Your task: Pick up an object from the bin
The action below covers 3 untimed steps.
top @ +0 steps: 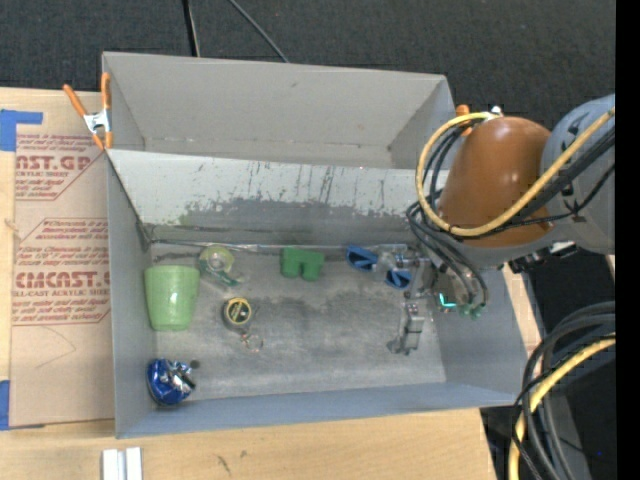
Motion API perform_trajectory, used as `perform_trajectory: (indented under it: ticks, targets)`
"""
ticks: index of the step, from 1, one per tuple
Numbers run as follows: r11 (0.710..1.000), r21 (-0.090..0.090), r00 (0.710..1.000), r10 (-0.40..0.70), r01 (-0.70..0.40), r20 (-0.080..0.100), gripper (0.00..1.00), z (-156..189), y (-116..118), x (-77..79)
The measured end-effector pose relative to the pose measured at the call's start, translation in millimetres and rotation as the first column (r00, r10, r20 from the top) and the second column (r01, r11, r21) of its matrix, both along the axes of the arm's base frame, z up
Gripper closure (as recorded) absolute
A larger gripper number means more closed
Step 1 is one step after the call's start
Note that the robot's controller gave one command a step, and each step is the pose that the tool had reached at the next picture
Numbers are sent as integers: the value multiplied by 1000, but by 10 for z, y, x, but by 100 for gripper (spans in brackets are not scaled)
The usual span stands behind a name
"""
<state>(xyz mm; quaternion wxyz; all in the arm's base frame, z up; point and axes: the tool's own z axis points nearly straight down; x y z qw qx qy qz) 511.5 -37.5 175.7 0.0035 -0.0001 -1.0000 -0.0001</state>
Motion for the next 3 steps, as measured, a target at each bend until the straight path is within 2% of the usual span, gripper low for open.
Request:
perform_trajectory:
  ticks: [1, 2, 3]
  targets:
    - [999, -1, 999, -50, 50, 7, 0, -1105, -724, 761]
    - [975, 1, 975, -222, 222, 12, 0, -750, -633, 760]
    - [889, 1, 889, -459, 459, 7, 0, -764, -505, 729]
